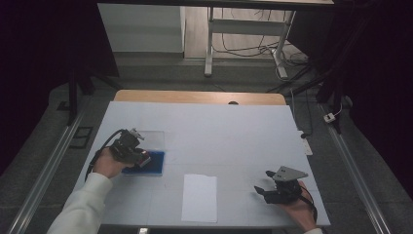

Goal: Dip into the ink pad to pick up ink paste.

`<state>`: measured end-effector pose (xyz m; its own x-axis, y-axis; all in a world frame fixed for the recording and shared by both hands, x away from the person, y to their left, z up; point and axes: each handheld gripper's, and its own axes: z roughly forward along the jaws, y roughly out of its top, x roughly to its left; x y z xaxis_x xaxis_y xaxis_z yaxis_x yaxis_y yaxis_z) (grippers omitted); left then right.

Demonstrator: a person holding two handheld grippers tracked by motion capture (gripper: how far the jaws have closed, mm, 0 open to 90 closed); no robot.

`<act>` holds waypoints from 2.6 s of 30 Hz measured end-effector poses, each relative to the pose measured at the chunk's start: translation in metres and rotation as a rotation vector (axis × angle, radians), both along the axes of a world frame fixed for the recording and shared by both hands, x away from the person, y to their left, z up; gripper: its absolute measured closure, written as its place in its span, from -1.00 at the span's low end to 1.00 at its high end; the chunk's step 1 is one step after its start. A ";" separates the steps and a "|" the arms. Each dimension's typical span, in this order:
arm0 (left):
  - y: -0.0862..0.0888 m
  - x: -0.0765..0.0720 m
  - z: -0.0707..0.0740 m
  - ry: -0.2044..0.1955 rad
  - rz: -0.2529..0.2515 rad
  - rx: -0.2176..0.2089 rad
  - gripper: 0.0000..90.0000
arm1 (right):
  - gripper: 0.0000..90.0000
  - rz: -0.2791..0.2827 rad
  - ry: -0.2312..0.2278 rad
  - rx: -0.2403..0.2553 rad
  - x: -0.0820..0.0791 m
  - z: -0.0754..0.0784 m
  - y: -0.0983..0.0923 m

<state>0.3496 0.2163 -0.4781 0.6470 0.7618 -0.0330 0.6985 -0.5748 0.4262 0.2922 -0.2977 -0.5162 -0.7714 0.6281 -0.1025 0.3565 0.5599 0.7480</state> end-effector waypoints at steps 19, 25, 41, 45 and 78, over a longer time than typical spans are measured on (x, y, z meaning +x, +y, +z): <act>-0.002 -0.003 -0.003 -0.021 0.004 0.007 0.57 | -0.41 0.007 0.005 -0.013 0.000 -0.001 0.002; -0.002 -0.002 -0.003 -0.019 0.007 0.008 0.57 | -0.41 0.006 0.004 -0.016 0.001 0.000 0.001; -0.001 -0.002 -0.005 -0.020 0.010 -0.006 0.57 | -0.40 0.006 0.000 -0.017 0.001 -0.001 0.002; 0.000 -0.003 -0.005 -0.024 0.009 -0.013 0.57 | -0.40 0.004 0.001 -0.013 0.001 -0.001 0.002; 0.005 -0.041 0.062 -0.185 -0.085 -0.211 0.56 | -0.40 0.000 -0.021 0.011 0.000 0.003 -0.003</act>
